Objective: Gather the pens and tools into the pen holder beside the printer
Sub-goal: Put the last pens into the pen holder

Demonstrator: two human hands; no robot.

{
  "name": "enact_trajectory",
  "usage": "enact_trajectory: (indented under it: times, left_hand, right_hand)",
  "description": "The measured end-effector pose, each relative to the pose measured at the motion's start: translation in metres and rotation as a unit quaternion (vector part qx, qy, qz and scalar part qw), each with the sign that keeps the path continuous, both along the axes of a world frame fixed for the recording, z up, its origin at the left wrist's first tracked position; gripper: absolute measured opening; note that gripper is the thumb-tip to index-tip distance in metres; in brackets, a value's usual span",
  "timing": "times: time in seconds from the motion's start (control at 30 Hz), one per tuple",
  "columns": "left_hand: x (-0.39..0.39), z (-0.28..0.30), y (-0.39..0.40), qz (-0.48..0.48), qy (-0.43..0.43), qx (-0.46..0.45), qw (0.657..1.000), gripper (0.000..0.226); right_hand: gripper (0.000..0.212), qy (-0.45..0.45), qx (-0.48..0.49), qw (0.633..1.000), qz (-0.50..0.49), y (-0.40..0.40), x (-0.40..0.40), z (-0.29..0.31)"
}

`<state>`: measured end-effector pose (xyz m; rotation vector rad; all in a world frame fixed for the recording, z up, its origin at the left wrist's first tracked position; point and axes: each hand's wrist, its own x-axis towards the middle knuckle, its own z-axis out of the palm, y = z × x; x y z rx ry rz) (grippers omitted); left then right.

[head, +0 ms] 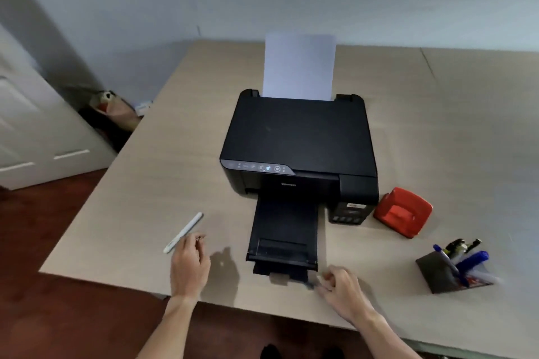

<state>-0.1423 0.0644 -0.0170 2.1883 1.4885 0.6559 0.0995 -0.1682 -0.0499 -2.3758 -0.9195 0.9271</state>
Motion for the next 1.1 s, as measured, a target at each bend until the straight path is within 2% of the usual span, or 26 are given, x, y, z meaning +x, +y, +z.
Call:
enact_trajectory:
  times: [0.13, 0.23, 0.33, 0.43, 0.53, 0.6, 0.7, 0.83, 0.93, 1.1]
  left_hand:
    - [-0.036, -0.011, 0.027, 0.117, 0.063, -0.048, 0.99, 0.022]
    - [-0.056, -0.024, 0.047, 0.152, 0.116, -0.089, 0.978, 0.03]
    - [-0.067, -0.037, 0.059, 0.143, 0.146, -0.114, 0.972, 0.025]
    - [-0.068, -0.047, 0.058, 0.109, 0.156, -0.105, 0.976, 0.017]
    - [-0.056, -0.05, 0.053, 0.08, 0.161, -0.087, 0.98, 0.014]
    - [-0.044, -0.049, 0.048, 0.06, 0.13, -0.089, 0.986, 0.013]
    - [-0.019, -0.04, 0.032, 0.04, 0.015, -0.121, 0.992, 0.017]
    - [0.013, -0.019, 0.003, -0.003, -0.103, -0.112, 0.988, 0.018]
    - [0.036, -0.01, -0.011, -0.05, -0.123, -0.093, 0.987, 0.018]
    - [0.09, 0.0, -0.038, -0.161, -0.111, -0.085, 0.977, 0.025]
  right_hand:
    - [0.041, -0.01, -0.005, 1.0, -0.007, 0.019, -0.023, -0.015]
    - [0.031, -0.034, 0.015, 0.999, -0.014, 0.021, -0.028, -0.021]
    - [0.022, -0.054, 0.029, 0.998, 0.002, 0.016, -0.027, -0.019]
    - [0.012, -0.11, -0.004, 0.994, 0.007, 0.004, -0.02, -0.01]
    - [0.016, -0.148, -0.034, 0.988, -0.014, -0.008, -0.01, 0.004]
    - [0.016, -0.168, -0.05, 0.984, -0.042, -0.021, -0.001, 0.011]
    - [0.02, -0.183, -0.042, 0.977, -0.099, -0.045, 0.013, 0.018]
    - [0.017, -0.189, 0.032, 0.962, -0.196, -0.076, 0.023, 0.039]
    - [0.015, -0.226, 0.099, 0.931, -0.27, -0.106, 0.031, 0.053]
    - [0.018, -0.299, 0.096, 0.898, -0.308, -0.168, 0.074, 0.072]
